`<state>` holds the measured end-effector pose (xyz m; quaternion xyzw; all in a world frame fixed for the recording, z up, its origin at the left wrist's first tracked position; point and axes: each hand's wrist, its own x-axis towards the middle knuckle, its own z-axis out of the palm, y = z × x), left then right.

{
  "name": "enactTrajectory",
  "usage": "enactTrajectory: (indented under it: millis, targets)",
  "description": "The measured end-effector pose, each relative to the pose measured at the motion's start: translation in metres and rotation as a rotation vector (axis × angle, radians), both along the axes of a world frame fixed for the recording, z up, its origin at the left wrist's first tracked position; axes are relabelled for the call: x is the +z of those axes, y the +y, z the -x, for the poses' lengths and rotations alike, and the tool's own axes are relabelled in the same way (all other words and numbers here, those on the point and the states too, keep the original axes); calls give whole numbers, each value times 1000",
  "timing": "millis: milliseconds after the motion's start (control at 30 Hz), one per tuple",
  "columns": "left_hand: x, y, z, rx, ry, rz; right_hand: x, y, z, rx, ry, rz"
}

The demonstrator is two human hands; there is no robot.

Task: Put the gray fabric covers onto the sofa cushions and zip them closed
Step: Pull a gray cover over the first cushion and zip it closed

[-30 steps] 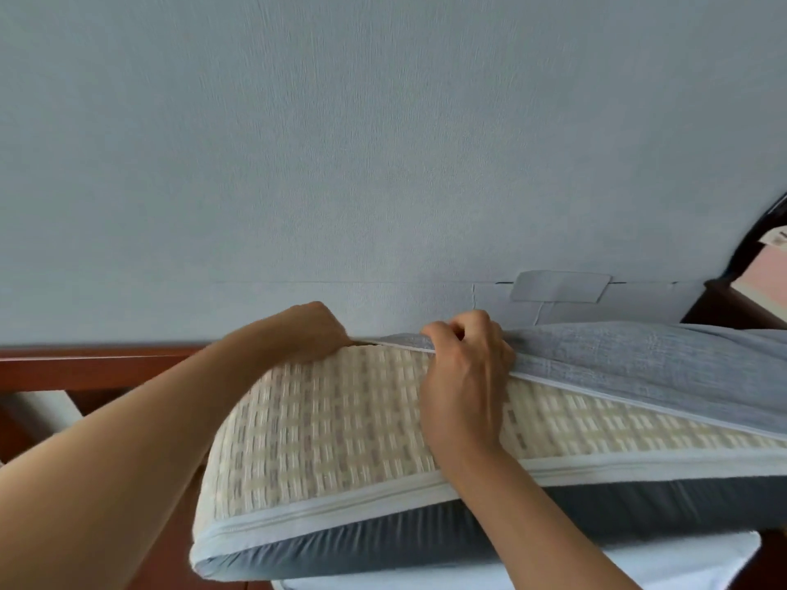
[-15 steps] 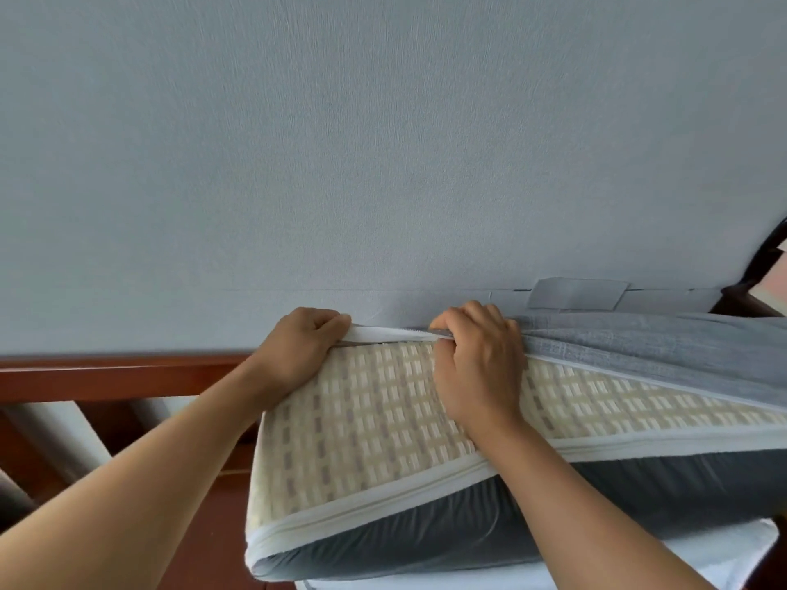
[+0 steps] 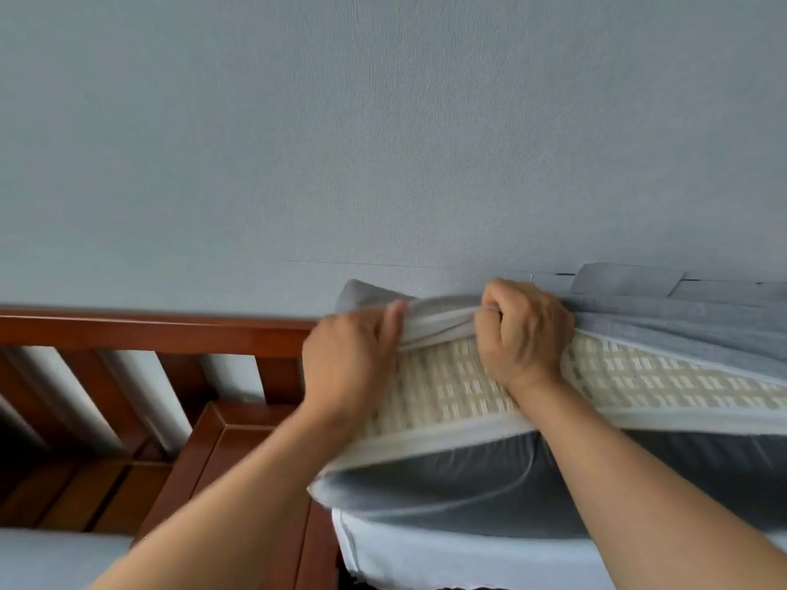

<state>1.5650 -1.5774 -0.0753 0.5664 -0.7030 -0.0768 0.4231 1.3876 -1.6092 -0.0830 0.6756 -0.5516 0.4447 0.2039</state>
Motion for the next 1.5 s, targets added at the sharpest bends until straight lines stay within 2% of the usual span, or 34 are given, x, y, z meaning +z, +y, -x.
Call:
enactTrajectory:
  millis: [133, 233, 367, 500, 700, 833, 933, 1067, 1133, 1200, 1300, 1400, 1500]
  targets:
    - [-16, 31, 5, 64, -42, 44, 0, 2, 3, -1, 40, -19]
    - [-24, 34, 2, 131, -160, 161, 3, 15, 6, -10, 45, -105]
    - [-23, 20, 1, 156, -99, 234, 0, 64, 11, 64, 117, -186]
    - [-25, 14, 5, 193, -124, 290, -23, 102, 6, 123, 218, -89]
    - [-26, 45, 1, 118, -87, 271, -32, 74, 14, 117, 328, 101]
    - [-29, 55, 4, 86, -97, 280, -36, 69, 18, 128, 360, 130]
    - [-27, 55, -2, 34, -222, 250, -34, 70, 17, 101, 331, 126]
    - [-26, 54, -17, -86, -555, 247, -29, 80, 16, 115, 315, 123]
    - [-26, 53, -20, -78, -658, 218, -29, 89, 20, 165, 349, 108]
    - [-26, 54, -27, -25, -619, 176, -28, 99, 26, 220, 382, 51]
    - [-29, 55, -45, 32, -424, 68, -23, 110, 38, 246, 393, -1]
    - [-28, 54, -58, -71, -260, -58, -20, 111, 47, 182, 451, -21]
    - [-22, 51, -57, -104, -248, -137, -17, 107, 41, 88, 428, -53]
